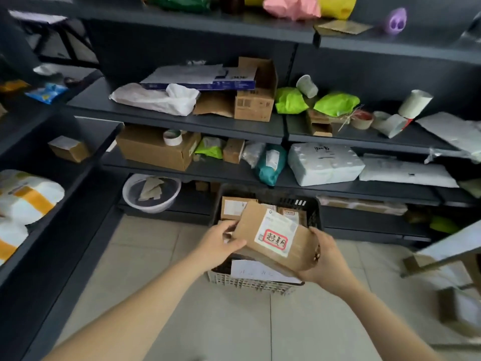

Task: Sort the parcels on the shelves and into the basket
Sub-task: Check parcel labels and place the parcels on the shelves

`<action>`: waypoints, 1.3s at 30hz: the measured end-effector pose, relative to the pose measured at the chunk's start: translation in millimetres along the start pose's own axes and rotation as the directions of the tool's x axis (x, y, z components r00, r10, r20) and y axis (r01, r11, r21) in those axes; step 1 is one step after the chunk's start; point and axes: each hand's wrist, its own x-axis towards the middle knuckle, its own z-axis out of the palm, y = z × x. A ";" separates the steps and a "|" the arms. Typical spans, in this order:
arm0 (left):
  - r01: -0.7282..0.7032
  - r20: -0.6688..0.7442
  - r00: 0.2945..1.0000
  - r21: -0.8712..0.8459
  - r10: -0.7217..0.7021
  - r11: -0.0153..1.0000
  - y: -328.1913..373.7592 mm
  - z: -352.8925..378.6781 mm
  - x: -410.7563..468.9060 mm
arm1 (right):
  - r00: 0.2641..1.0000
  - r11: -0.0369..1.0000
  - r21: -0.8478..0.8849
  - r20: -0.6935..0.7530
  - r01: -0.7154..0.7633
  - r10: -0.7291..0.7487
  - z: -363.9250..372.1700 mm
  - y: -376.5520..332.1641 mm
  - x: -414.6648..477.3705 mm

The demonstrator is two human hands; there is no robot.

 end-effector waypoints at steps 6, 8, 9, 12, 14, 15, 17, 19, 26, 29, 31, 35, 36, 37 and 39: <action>-0.044 0.037 0.998 0.052 0.043 0.998 29.4 19.9 113.6 | 0.980 0.976 0.109 -0.053 -0.186 0.193 -31.9 27.7 95.9; -0.044 0.071 0.997 0.087 0.038 0.995 28.0 33.7 139.4 | 0.968 0.961 0.160 -0.072 -0.226 0.240 -32.8 45.8 119.6; -0.040 0.087 0.996 0.093 0.032 0.995 24.5 41.3 150.6 | 0.963 0.957 0.165 -0.083 -0.240 0.256 -31.1 54.9 129.8; -0.002 0.120 0.993 0.132 -0.014 0.991 6.8 65.8 177.5 | 0.954 0.947 0.153 -0.055 -0.284 0.295 -19.6 85.1 156.0; 0.053 0.119 0.990 0.176 -0.074 0.983 -8.5 82.1 189.6 | 0.957 0.949 0.126 -0.005 -0.289 0.291 -6.9 106.8 172.2; 0.086 0.114 0.987 0.194 -0.110 0.977 -16.9 90.4 195.4 | 0.961 0.956 0.097 0.020 -0.276 0.276 -0.4 117.9 181.7; 0.155 0.116 0.976 0.238 -0.186 0.959 -34.5 108.3 211.1 | 0.961 0.962 0.048 0.066 -0.270 0.267 12.0 139.0 199.7; 0.216 0.102 0.962 0.282 -0.253 0.935 -49.2 125.1 226.1 | 0.956 0.961 0.027 0.110 -0.276 0.272 25.8 158.6 214.6; 0.323 0.055 0.918 0.472 -0.393 0.821 -83.1 186.1 263.2 | 0.914 0.933 -0.163 0.207 -0.320 0.349 65.2 226.9 250.1; 0.311 0.056 0.914 0.542 -0.403 0.781 -100.2 205.7 270.7 | 0.900 0.916 -0.285 0.252 -0.281 0.355 84.1 249.4 254.7; 0.296 0.053 0.916 0.581 -0.398 0.758 -110.1 215.1 275.3 | 0.891 0.902 -0.345 0.274 -0.261 0.363 96.2 260.7 258.2; 0.250 0.033 0.928 0.684 -0.371 0.685 -127.7 228.8 284.4 | 0.862 0.858 -0.436 0.288 -0.270 0.417 106.6 261.8 271.9; 0.229 0.024 0.936 0.719 -0.352 0.656 -131.8 232.1 285.8 | 0.854 0.842 -0.470 0.291 -0.265 0.431 110.5 263.9 274.2; 0.208 0.019 0.943 0.749 -0.334 0.629 -136.0 235.1 287.2 | 0.849 0.828 -0.500 0.295 -0.253 0.438 113.5 264.8 275.3; 0.173 0.018 0.954 0.782 -0.300 0.599 -141.5 240.8 290.6 | 0.844 0.813 -0.543 0.318 -0.212 0.432 117.0 265.9 276.2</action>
